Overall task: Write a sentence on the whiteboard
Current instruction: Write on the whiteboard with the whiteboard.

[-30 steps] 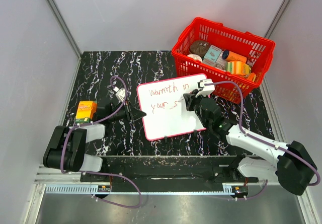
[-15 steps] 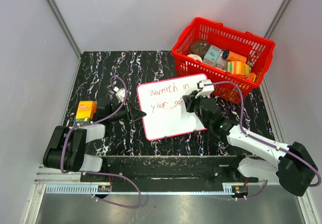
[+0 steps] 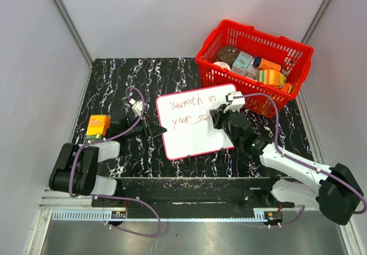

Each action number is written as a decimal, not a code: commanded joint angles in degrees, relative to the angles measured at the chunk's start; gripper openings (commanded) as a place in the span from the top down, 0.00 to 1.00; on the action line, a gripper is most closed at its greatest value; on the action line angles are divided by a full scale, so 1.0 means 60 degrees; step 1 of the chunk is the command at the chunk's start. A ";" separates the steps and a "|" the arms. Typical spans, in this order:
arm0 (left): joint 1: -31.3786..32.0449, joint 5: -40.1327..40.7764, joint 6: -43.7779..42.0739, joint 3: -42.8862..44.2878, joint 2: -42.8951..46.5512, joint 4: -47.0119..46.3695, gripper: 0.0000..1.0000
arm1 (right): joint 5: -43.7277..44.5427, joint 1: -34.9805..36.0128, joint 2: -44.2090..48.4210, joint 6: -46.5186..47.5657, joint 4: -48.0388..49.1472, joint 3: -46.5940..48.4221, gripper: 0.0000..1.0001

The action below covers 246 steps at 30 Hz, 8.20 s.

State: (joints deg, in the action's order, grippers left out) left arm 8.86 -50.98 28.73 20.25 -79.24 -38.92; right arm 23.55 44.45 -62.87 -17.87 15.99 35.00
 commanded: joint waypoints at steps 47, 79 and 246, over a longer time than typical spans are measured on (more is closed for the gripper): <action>0.0134 0.0206 -0.0658 0.0243 0.0082 -0.0194 1.00 | 0.0850 -0.0230 -0.0068 0.0385 0.0192 0.0479 1.00; 0.0134 0.0206 -0.0672 0.0258 0.0082 -0.0179 1.00 | 0.0308 -0.0259 0.0386 -0.0303 -0.0511 -0.0180 1.00; 0.0149 0.0250 -0.0716 0.0272 0.0082 -0.0135 1.00 | 0.0045 -0.0918 0.0430 -0.0244 -0.0672 0.0172 1.00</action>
State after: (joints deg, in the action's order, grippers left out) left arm 9.08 -50.98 28.36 20.25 -79.24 -38.87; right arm 24.71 39.31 -61.87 -18.09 13.15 36.86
